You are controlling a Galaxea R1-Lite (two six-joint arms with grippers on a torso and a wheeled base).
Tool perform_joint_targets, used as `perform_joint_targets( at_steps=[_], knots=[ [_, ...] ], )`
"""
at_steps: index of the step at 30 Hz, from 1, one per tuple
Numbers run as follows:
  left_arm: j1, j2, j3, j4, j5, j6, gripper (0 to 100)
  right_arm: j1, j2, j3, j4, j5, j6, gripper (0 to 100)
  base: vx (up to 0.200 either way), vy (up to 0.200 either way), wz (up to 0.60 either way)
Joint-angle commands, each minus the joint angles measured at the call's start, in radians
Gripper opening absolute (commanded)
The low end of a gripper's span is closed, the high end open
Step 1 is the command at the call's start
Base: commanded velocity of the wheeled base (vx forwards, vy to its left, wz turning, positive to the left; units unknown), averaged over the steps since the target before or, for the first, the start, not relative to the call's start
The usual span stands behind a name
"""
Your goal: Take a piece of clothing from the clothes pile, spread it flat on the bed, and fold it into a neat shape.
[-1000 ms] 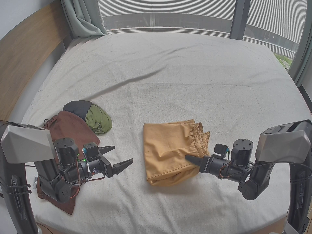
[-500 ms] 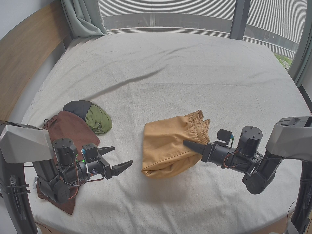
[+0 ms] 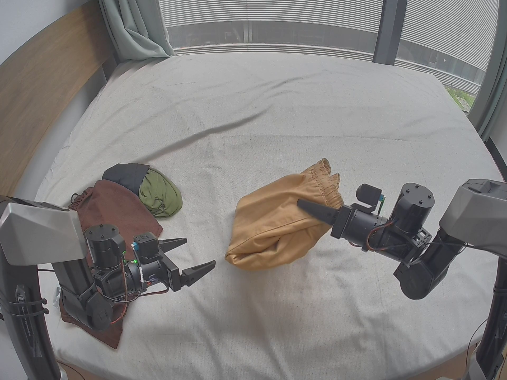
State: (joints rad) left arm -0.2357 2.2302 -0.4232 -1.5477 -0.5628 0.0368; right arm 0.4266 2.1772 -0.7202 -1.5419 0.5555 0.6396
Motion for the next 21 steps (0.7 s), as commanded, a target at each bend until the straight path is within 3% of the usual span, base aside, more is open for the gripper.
perform_joint_targets(
  at_steps=[1,9,21],
  knots=[
    [-0.002,0.0,0.001,0.0,0.0,0.0,100,-0.011,-0.002,-0.088,0.002,0.006,0.037,0,0.0,0.0,0.0],
    [-0.005,0.0,0.003,-0.002,0.0,0.005,100,-0.055,0.055,-0.252,0.003,0.027,0.121,0,0.0,0.0,0.0],
    [-0.008,0.002,0.003,-0.002,-0.002,0.005,100,-0.086,0.322,-0.479,0.013,0.027,0.132,0,0.0,0.0,0.0]
  ],
)
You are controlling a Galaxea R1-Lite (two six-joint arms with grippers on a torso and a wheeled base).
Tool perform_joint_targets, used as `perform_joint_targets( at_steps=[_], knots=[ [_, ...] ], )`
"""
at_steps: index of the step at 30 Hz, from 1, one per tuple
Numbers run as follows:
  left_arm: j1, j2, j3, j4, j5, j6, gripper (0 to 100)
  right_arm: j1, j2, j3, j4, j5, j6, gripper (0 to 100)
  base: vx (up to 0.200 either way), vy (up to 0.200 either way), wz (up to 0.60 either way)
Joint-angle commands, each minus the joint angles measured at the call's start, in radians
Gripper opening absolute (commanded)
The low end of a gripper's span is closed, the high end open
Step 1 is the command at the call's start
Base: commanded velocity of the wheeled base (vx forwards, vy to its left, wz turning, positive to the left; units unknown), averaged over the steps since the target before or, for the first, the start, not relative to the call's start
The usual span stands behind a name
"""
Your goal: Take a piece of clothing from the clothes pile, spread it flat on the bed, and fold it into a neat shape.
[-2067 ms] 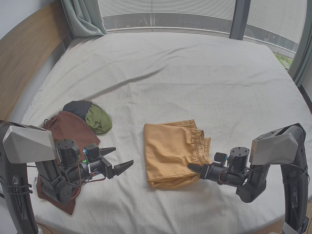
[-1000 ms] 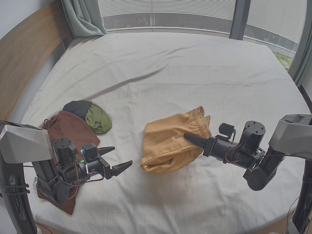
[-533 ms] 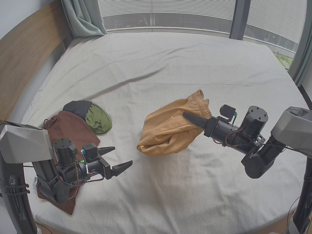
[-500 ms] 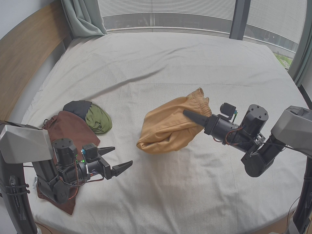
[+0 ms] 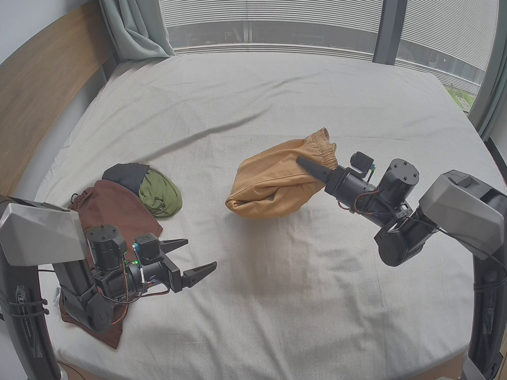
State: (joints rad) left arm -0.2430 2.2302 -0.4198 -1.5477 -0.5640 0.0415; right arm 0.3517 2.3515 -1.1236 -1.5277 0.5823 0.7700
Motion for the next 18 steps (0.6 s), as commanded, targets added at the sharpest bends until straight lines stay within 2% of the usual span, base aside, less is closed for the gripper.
perform_joint_targets(
  at_steps=[1,11,18],
  knots=[
    [-0.001,0.002,-0.001,-0.002,0.0,0.0,100,-0.011,0.152,-0.077,-0.002,0.001,0.002,0,0.0,0.0,0.0],
    [-0.002,0.002,0.001,0.0,0.0,0.001,100,-0.03,0.152,-0.099,0.006,0.001,0.002,0,0.0,0.0,0.0],
    [-0.004,0.003,0.007,-0.002,0.0,0.001,100,-0.042,0.149,-0.205,0.05,0.001,0.015,0,0.0,0.0,0.0]
  ],
)
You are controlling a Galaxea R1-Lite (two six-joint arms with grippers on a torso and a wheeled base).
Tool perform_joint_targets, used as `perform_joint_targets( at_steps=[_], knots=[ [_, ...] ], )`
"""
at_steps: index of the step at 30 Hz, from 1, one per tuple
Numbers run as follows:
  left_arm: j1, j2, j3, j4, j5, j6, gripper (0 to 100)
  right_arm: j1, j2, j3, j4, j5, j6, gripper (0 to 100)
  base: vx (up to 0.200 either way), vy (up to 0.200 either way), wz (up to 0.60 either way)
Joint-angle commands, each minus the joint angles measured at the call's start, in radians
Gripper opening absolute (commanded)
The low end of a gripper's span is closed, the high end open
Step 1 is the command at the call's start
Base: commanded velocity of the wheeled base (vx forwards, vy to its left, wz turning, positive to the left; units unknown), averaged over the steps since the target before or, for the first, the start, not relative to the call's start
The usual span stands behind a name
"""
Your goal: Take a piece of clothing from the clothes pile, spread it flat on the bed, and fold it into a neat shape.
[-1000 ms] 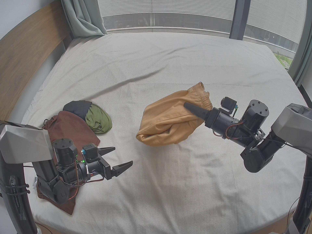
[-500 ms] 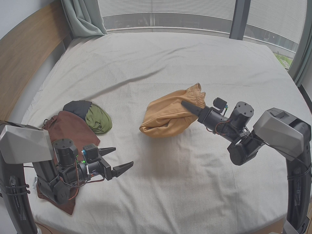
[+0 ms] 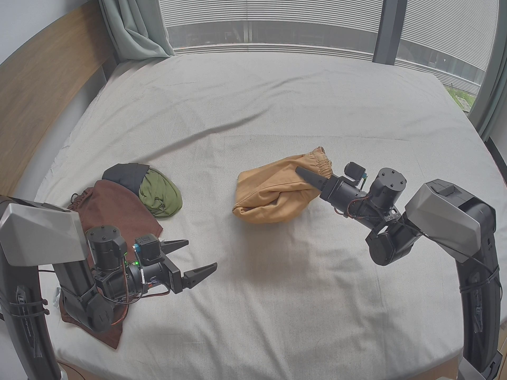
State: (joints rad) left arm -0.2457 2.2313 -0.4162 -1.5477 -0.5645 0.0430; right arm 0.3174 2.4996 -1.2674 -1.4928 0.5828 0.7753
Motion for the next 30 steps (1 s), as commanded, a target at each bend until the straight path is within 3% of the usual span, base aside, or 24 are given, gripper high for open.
perform_joint_targets(
  at_steps=[1,23,30],
  knots=[
    [-0.003,0.002,0.004,-0.002,0.0,0.0,100,-0.008,0.001,-0.067,0.016,0.0,0.012,0,0.0,0.0,0.0],
    [-0.02,0.028,0.0,-0.002,0.001,0.0,100,-0.015,0.07,-0.412,0.201,0.0,0.028,0,0.0,0.0,0.0],
    [-0.015,0.028,0.0,-0.002,0.0,0.0,100,-0.029,0.173,-0.418,0.209,0.0,0.024,0,0.0,0.0,0.0]
  ],
)
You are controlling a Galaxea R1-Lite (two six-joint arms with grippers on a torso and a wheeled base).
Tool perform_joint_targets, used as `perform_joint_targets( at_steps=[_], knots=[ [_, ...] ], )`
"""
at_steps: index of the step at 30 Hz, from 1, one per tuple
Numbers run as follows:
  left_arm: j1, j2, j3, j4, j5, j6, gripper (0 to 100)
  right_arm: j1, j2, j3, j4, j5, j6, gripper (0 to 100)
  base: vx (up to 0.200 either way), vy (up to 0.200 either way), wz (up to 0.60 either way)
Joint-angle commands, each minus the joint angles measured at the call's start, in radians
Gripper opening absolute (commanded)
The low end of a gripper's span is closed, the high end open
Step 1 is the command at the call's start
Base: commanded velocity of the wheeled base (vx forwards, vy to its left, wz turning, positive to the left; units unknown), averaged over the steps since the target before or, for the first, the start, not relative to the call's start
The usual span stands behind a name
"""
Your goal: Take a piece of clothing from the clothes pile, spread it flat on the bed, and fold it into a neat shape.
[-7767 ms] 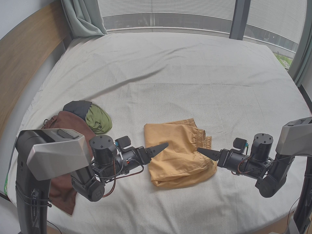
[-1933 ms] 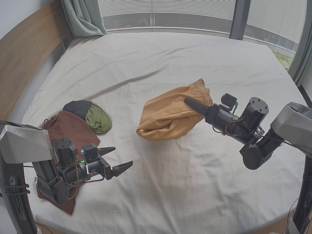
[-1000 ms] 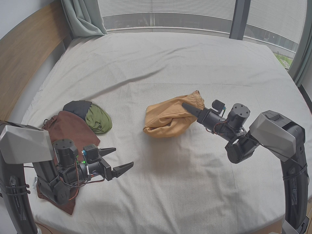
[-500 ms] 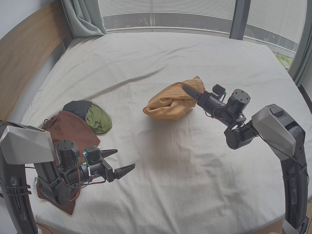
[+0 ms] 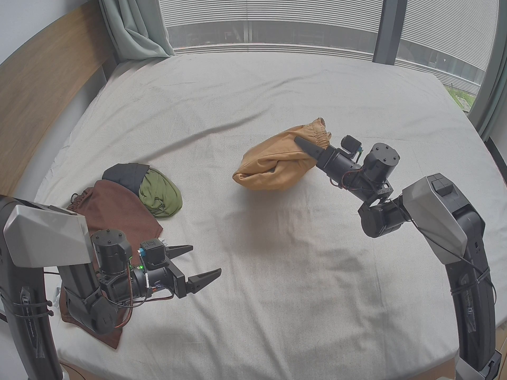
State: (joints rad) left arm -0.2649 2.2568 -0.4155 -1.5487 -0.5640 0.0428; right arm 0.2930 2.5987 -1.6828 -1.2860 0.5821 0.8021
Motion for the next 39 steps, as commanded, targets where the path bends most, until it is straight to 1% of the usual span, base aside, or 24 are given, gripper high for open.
perform_joint_targets(
  at_steps=[1,5,7,10,11,14,28,29,34,36,38,39],
  knots=[
    [0.004,0.003,0.0,-0.001,0.001,0.0,100,-0.005,0.08,0.002,0.002,-0.001,-0.004,0,0.0,0.0,0.0],
    [0.004,0.001,0.003,-0.001,0.001,0.0,100,-0.009,0.081,0.066,-0.001,0.001,-0.012,0,0.0,0.0,0.0],
    [0.006,0.0,0.0,-0.001,0.0,0.0,100,-0.011,0.066,0.169,-0.016,-0.001,-0.018,0,0.0,0.0,0.0],
    [0.006,-0.002,0.003,-0.001,0.0,0.0,100,-0.009,0.061,0.267,-0.046,-0.001,-0.077,0,0.0,0.0,0.0],
    [0.006,-0.003,0.001,-0.001,0.0,0.0,100,-0.009,0.067,0.308,-0.061,-0.002,-0.112,0,0.0,0.0,0.0],
    [0.006,-0.003,0.001,-0.001,0.001,0.0,100,-0.006,0.069,0.353,-0.09,-0.004,-0.133,0,0.0,0.0,0.0],
    [0.001,0.0,0.0,-0.001,0.001,0.0,100,-0.005,0.093,0.359,-0.104,-0.015,-0.141,0,0.0,0.0,0.0],
    [0.001,0.0,0.0,0.001,0.001,0.0,100,-0.006,0.093,0.359,-0.105,-0.015,-0.143,100,0.0,0.0,0.0],
    [0.001,-0.002,0.0,0.001,0.001,0.0,100,-0.011,0.08,0.413,-0.133,-0.013,-0.146,100,0.0,0.0,0.0],
    [0.003,-0.005,-0.002,-0.001,0.001,0.0,100,-0.012,0.049,0.489,-0.128,-0.013,-0.19,100,0.0,0.0,0.0],
    [0.003,-0.005,-0.002,-0.001,0.001,0.0,100,-0.012,0.032,0.563,-0.119,-0.011,-0.27,100,0.0,0.0,0.0],
    [0.003,-0.005,-0.002,-0.001,0.001,0.0,100,-0.009,0.027,0.592,-0.118,-0.011,-0.291,100,0.0,0.0,0.0]
  ],
)
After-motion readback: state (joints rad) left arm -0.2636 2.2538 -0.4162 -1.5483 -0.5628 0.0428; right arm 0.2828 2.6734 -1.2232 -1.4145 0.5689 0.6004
